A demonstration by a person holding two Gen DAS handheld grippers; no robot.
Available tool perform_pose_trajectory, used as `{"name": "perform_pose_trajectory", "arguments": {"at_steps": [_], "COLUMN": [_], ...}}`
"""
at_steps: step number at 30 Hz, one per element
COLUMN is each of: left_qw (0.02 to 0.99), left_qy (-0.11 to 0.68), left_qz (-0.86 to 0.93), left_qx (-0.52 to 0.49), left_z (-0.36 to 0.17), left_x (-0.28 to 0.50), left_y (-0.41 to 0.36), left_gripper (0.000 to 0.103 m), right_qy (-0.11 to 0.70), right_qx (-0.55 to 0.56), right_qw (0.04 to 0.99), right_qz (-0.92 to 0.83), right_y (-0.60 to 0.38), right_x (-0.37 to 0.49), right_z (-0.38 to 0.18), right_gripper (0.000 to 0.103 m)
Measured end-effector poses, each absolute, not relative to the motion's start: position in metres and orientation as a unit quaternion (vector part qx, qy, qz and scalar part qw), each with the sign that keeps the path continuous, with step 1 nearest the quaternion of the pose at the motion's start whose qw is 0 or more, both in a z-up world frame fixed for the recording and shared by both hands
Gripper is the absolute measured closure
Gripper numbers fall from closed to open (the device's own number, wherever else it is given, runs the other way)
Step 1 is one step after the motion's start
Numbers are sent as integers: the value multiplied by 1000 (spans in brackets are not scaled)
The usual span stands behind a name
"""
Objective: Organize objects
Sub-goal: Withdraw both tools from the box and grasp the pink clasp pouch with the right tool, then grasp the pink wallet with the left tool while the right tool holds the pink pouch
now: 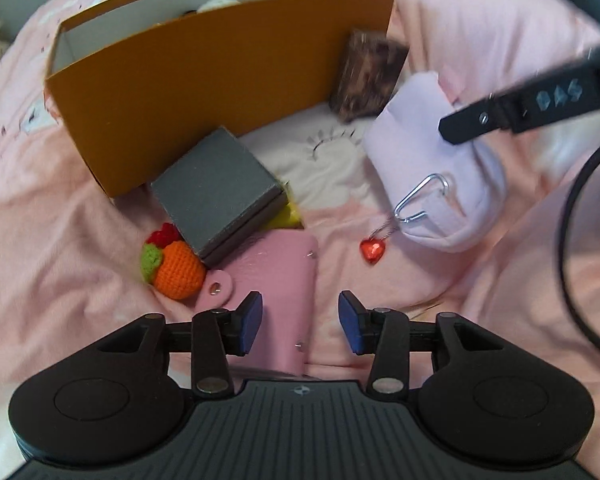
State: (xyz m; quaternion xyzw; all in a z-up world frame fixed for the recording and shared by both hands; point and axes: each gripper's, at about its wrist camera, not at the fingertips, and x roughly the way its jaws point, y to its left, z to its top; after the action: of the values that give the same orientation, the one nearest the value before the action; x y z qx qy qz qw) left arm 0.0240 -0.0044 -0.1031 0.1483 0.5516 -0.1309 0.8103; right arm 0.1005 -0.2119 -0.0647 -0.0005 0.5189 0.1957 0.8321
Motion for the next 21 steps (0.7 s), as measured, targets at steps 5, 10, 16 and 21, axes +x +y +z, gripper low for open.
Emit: {"name": "perform_pose_trajectory", "arguments": {"at_steps": [5, 10, 16, 21], "left_qw": [795, 783, 785, 807], "left_qy": [537, 518, 506, 496], "left_qz": [-121, -105, -99, -92], "left_qx": [254, 329, 345, 307], "left_z": [-123, -139, -141, -127], "left_x": [19, 18, 16, 13], "left_y": [-31, -48, -50, -38], "left_gripper": [43, 43, 57, 69], "right_qy": [525, 515, 523, 536], "right_qx": [10, 49, 74, 88], "right_qw": [823, 820, 810, 798], "right_qz": [218, 244, 255, 260], "right_y": [-204, -205, -203, -201], "right_x": [102, 101, 100, 100], "right_z": [-77, -76, -82, -88], "right_gripper": [68, 66, 63, 63]}}
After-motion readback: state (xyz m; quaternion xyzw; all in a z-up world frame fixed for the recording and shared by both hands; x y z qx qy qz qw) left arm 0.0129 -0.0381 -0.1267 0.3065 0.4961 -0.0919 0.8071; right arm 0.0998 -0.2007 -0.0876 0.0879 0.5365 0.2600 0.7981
